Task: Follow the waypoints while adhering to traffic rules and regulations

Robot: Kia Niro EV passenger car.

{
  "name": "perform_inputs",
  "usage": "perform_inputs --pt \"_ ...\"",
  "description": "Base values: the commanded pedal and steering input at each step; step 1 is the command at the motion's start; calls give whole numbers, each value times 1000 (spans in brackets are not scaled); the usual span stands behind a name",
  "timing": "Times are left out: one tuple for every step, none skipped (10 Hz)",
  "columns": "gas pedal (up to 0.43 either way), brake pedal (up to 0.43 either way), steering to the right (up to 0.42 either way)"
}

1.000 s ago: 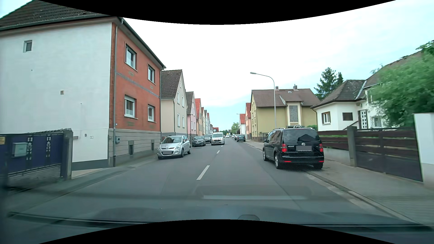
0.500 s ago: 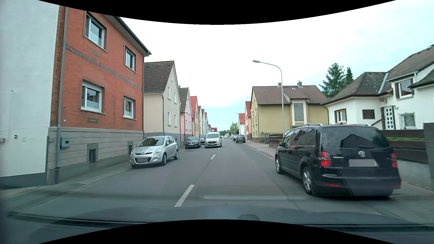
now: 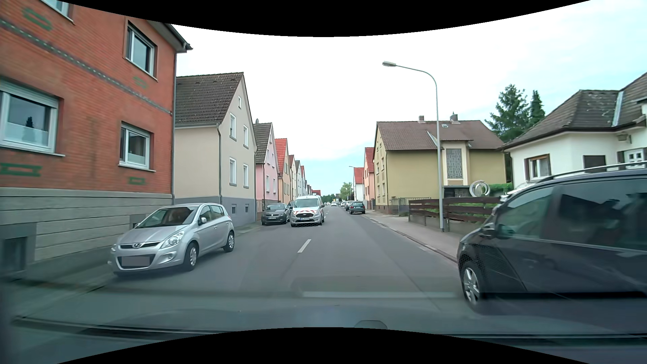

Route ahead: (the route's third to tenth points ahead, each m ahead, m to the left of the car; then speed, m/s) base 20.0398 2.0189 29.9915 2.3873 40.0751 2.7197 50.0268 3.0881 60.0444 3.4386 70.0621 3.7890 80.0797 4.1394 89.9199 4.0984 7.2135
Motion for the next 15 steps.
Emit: perform_inputs --pt "39 0 19" --pt "39 0 23" --pt "39 0 26" --pt "39 0 29" --pt "47 0 29" --pt "47 0 29" --pt "47 0 29" --pt "47 0 27" --pt "59 0 21" --pt "59 0 15" --pt "67 0 10" --pt "67 0 1" --pt "79 0 -10" --pt "79 0 -19" --pt "87 0 -28"
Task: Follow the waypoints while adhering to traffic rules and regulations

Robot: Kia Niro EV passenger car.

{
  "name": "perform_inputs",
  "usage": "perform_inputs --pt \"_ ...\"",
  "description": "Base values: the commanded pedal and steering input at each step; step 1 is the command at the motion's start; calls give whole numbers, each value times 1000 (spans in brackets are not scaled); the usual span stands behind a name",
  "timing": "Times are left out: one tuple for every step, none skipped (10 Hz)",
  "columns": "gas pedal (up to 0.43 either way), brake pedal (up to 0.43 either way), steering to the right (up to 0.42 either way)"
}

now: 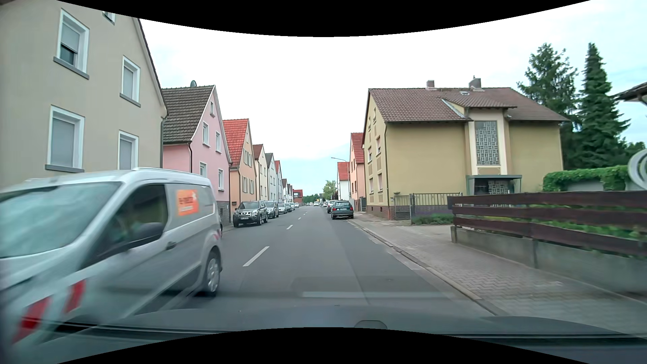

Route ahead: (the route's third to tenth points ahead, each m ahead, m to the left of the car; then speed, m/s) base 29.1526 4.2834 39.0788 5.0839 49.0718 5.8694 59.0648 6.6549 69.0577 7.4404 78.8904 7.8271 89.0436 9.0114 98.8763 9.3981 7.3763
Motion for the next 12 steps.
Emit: perform_inputs --pt "110 0 -40" --pt "110 0 -53" --pt "110 0 -67" --pt "118 0 -74" --pt "130 0 -79" --pt "130 0 -82" --pt "138 0 -83" --pt "138 0 -83" --pt "138 0 -83" --pt "138 0 -81" --pt "150 0 -75" --pt "150 0 -68"
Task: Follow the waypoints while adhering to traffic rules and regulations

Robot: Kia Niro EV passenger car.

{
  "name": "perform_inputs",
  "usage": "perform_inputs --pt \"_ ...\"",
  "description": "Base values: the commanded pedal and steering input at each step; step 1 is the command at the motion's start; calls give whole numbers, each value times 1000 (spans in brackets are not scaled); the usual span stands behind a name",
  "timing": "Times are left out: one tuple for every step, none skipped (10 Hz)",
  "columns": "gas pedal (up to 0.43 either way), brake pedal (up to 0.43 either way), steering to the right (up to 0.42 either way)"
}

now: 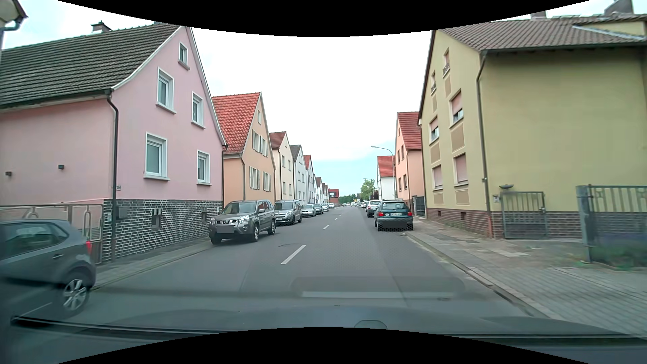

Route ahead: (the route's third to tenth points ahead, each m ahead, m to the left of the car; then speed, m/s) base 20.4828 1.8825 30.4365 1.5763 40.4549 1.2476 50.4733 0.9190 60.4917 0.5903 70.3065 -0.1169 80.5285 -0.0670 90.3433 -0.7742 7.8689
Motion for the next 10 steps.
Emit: perform_inputs --pt "150 0 -61" --pt "150 0 -44" --pt "157 0 -26" --pt "157 0 -10" --pt "157 0 5" --pt "157 0 18" --pt "157 0 23" --pt "169 0 25" --pt "177 0 26" --pt "177 0 27"
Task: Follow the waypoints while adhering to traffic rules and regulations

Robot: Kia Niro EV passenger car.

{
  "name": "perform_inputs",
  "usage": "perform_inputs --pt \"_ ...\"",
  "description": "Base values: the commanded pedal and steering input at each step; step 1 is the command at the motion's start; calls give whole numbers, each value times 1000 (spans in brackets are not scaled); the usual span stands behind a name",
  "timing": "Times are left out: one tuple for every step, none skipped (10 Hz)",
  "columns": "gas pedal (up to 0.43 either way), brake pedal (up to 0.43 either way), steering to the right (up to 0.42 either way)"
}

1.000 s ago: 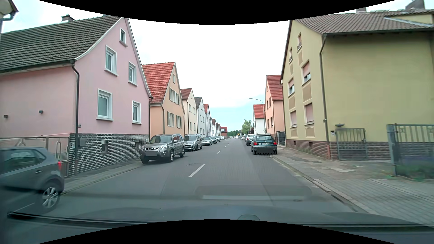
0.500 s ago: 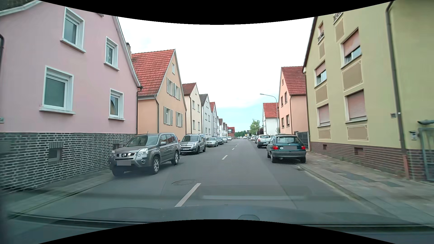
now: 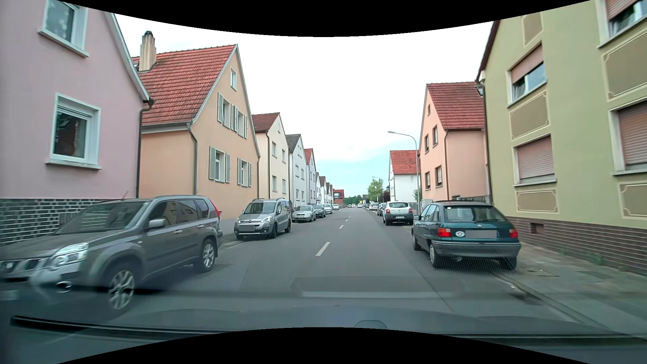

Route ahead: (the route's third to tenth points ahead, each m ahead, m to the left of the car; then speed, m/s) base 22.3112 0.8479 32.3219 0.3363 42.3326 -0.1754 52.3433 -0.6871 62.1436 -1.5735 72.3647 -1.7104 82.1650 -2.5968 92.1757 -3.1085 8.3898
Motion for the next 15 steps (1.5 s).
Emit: perform_inputs --pt "177 0 27" --pt "189 0 28" --pt "189 0 28" --pt "189 0 28" --pt "189 0 25" --pt "197 0 23" --pt "197 0 20" --pt "197 0 14" --pt "197 0 10" --pt "197 0 6" --pt "197 0 4" --pt "197 0 2" --pt "197 0 0" --pt "197 0 -2" --pt "197 0 -3"
